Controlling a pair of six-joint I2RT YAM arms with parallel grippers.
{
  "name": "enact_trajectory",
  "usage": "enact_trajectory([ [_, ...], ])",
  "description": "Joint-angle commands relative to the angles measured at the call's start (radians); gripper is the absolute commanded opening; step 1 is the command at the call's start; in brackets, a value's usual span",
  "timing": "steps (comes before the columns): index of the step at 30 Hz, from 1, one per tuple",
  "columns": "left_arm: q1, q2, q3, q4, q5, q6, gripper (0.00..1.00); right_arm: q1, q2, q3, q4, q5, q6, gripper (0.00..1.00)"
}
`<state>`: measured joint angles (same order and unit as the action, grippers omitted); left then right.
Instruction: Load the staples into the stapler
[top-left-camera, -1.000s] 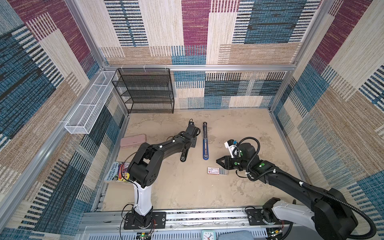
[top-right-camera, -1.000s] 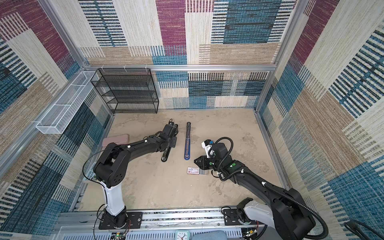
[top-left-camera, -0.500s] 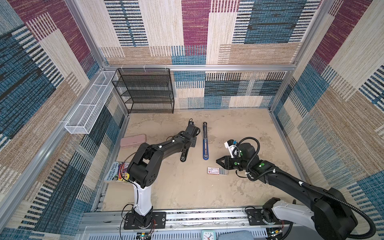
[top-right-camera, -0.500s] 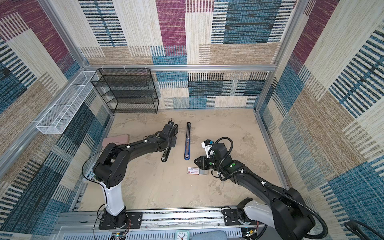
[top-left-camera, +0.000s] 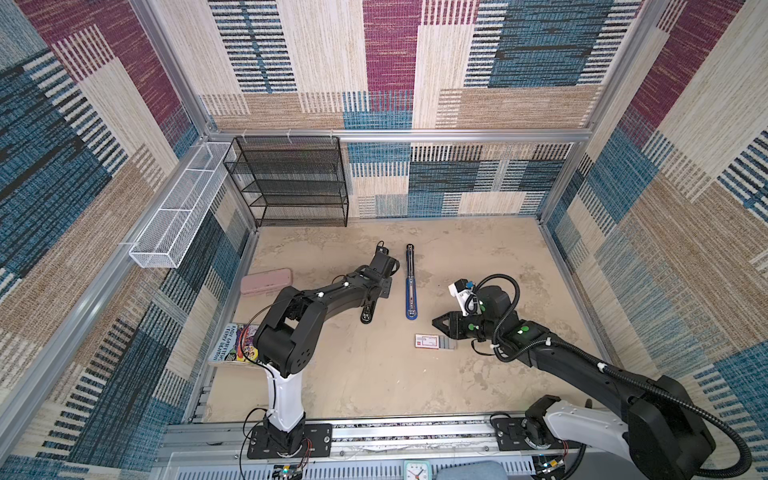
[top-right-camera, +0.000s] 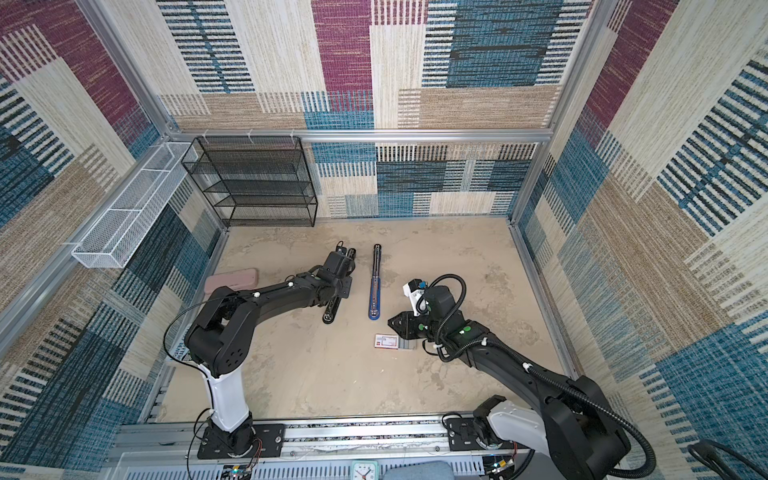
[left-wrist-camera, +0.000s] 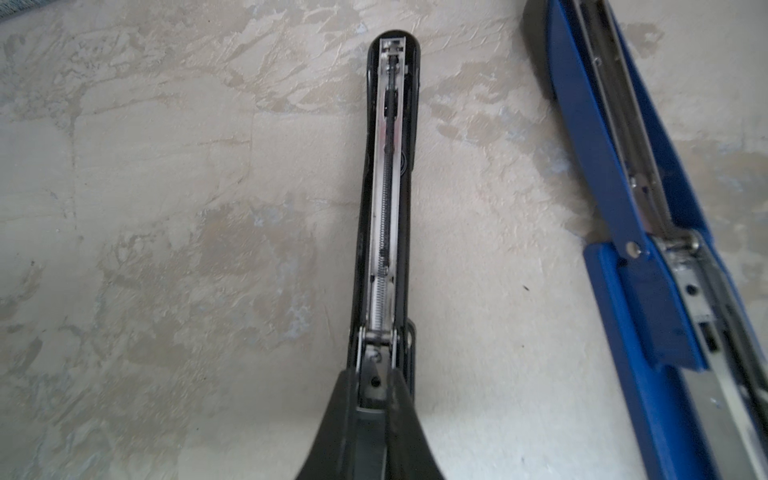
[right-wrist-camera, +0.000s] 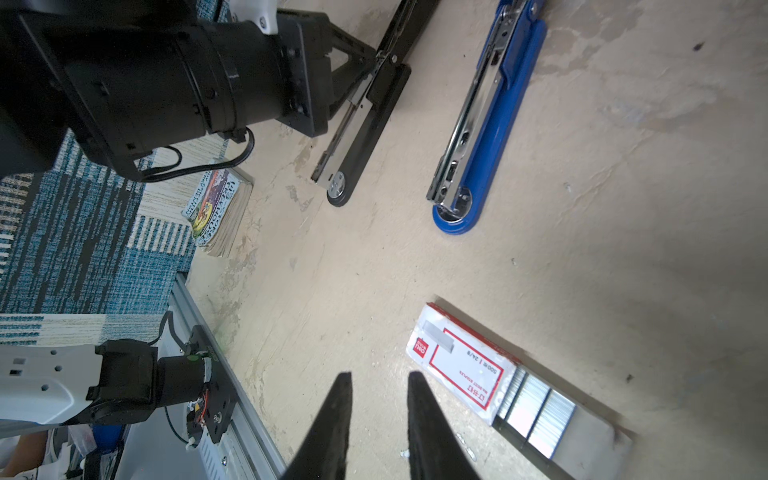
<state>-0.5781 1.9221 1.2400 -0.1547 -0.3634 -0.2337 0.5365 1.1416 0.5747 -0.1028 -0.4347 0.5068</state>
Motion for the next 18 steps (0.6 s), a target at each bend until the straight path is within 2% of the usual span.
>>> enact_trajectory([
  [1, -0.002, -0.014, -0.004, 0.017, -0.020, -0.013, 0.00, 0.000, 0.000, 0.002, 0.023, -0.001, 0.002, 0.28],
  [2, -0.002, -0.014, -0.002, 0.019, -0.020, -0.013, 0.00, 0.000, -0.002, 0.002, 0.022, -0.001, 0.002, 0.27],
  [6, -0.002, -0.010, 0.006, 0.016, -0.014, -0.010, 0.18, 0.000, -0.005, 0.004, 0.018, 0.001, 0.001, 0.27],
  [8, -0.002, -0.005, 0.008, 0.015, -0.014, -0.009, 0.22, 0.000, -0.006, 0.005, 0.017, 0.001, 0.001, 0.27],
  [18, -0.003, -0.028, 0.019, -0.015, -0.003, -0.019, 0.30, 0.000, -0.002, 0.011, 0.013, 0.001, -0.005, 0.27],
])
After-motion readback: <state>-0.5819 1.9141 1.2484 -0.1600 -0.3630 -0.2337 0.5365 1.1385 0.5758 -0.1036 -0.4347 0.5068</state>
